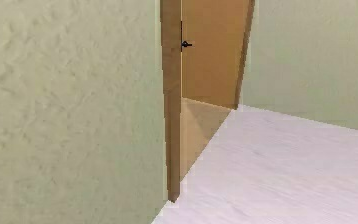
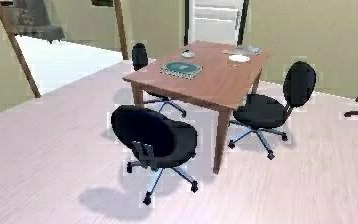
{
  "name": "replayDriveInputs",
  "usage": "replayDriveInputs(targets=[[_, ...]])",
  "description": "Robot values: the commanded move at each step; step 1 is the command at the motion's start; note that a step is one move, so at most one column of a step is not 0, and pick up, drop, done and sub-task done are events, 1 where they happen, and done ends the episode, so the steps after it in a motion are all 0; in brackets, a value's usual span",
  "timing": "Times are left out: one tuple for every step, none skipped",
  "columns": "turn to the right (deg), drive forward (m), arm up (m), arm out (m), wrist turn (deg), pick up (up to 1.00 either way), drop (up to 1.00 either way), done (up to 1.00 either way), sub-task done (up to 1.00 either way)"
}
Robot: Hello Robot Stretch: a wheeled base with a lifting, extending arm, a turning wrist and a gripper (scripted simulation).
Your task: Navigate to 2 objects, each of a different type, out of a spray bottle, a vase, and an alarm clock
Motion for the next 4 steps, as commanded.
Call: replayDriveInputs(targets=[[27.0,0.0,0.0,0.0,0.0,0.0,0.0,0.0,0.0],[0.0,1.0,0.0,0.0,0.0,0.0,0.0,0.0,0.0],[45.0,0.0,0.0,0.0,0.0,0.0,0.0,0.0,0.0],[9.0,0.0,0.0,0.0,0.0,0.0,0.0,0.0,0.0]])
